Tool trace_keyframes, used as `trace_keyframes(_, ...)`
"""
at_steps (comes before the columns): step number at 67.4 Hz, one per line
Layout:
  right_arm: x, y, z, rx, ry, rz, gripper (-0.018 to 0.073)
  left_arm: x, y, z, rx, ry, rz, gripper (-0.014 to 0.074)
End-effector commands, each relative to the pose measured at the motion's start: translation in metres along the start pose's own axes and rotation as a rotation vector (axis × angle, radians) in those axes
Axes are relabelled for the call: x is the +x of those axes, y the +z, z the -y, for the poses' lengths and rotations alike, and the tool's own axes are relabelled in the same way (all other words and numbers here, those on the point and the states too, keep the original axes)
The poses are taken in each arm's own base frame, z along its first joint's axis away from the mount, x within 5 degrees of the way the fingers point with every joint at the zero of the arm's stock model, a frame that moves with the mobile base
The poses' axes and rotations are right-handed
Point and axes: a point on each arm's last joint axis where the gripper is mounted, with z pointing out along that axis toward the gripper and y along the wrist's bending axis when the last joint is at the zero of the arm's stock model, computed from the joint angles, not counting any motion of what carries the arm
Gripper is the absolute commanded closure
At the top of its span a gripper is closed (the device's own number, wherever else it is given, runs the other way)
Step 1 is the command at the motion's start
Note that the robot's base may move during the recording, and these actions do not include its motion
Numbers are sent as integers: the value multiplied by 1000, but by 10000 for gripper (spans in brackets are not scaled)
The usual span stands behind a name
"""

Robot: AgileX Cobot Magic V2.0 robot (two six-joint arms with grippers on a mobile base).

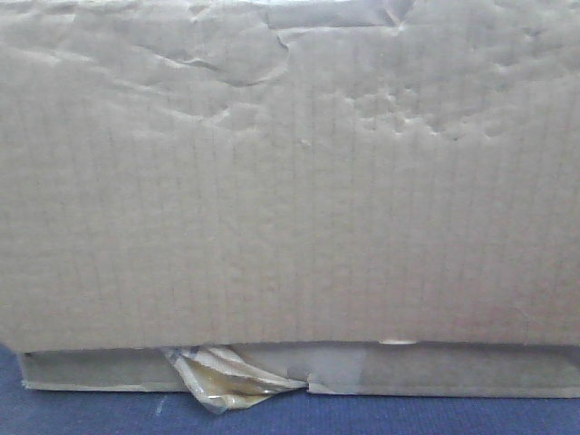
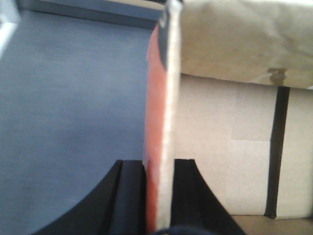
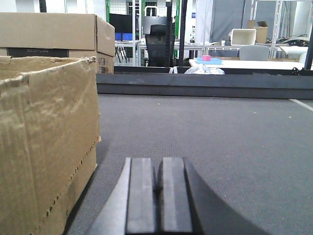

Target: Stack two boxes on right shelf middle

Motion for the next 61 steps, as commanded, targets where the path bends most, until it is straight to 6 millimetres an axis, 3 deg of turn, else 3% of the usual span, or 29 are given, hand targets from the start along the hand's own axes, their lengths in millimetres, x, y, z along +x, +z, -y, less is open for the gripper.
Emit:
trace_keyframes(1,-2,0,0,7,-3,24,727,3,-10,26,8,-12,54,707)
trace_keyframes(12,-2,0,0,7,-3,24,727,22,-8,70,77,7,18,707)
trace_keyframes(27,-2,0,0,7,-3,24,727,62,20,98,56,-10,-119,707)
trace_keyframes(38,-2,0,0,7,-3,24,727,91,40,105,11,-7,-217,707)
trace_keyframes(61,-2,0,0,7,-3,24,727,133,69,100,-71,11,-365,707)
